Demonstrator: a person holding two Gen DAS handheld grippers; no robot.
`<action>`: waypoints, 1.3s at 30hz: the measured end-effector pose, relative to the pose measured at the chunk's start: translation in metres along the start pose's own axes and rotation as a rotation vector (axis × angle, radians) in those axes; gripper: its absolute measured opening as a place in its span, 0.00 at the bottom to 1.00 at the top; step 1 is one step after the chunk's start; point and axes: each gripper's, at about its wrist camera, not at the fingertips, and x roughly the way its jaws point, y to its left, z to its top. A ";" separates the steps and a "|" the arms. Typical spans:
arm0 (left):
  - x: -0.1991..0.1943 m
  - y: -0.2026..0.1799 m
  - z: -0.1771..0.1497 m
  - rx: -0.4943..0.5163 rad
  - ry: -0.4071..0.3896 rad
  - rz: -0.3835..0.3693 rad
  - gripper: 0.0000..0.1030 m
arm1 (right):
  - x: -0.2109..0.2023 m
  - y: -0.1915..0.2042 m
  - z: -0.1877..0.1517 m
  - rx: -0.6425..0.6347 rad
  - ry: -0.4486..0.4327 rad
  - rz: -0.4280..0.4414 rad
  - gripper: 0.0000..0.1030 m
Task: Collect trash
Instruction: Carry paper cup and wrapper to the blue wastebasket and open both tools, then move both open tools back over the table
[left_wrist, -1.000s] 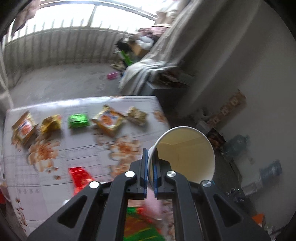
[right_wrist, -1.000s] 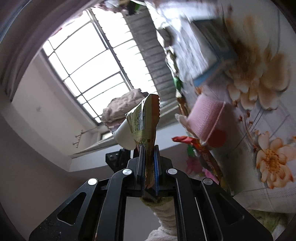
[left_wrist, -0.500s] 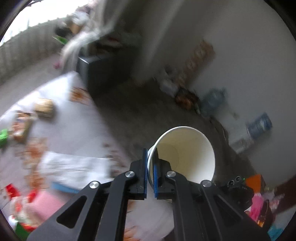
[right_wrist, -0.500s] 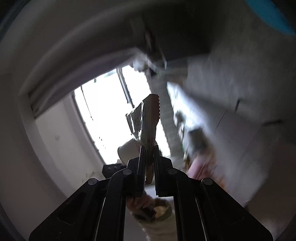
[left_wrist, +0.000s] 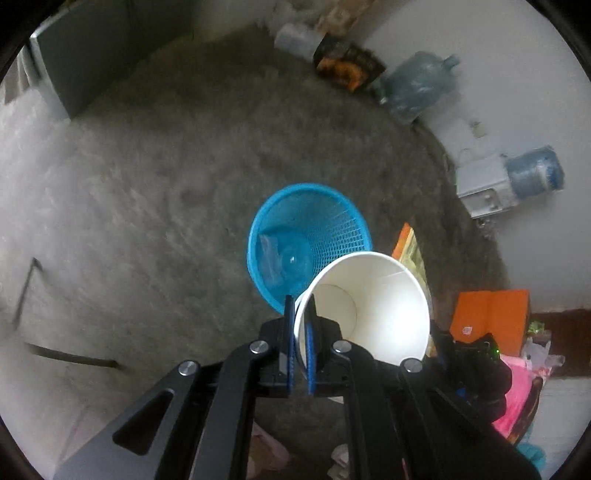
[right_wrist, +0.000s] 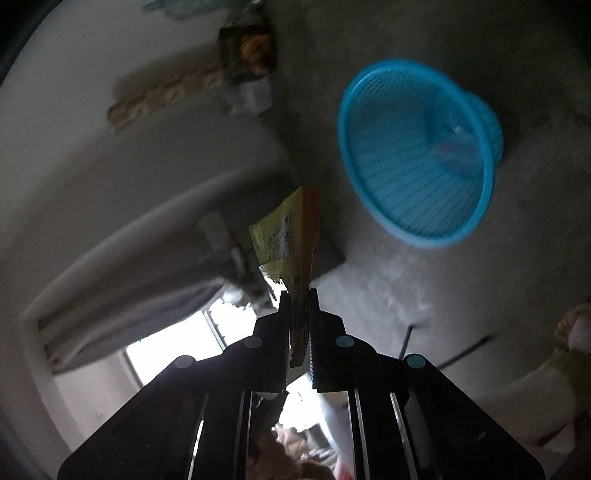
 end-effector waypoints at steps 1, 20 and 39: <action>0.010 0.000 0.004 -0.004 0.012 -0.008 0.04 | 0.004 -0.004 0.012 0.011 -0.023 -0.022 0.11; -0.023 0.009 0.004 -0.042 -0.162 0.015 0.63 | -0.008 -0.031 0.050 -0.010 -0.206 -0.061 0.51; -0.241 0.076 -0.244 0.162 -0.578 0.340 0.81 | 0.052 0.074 -0.148 -0.751 0.165 -0.235 0.56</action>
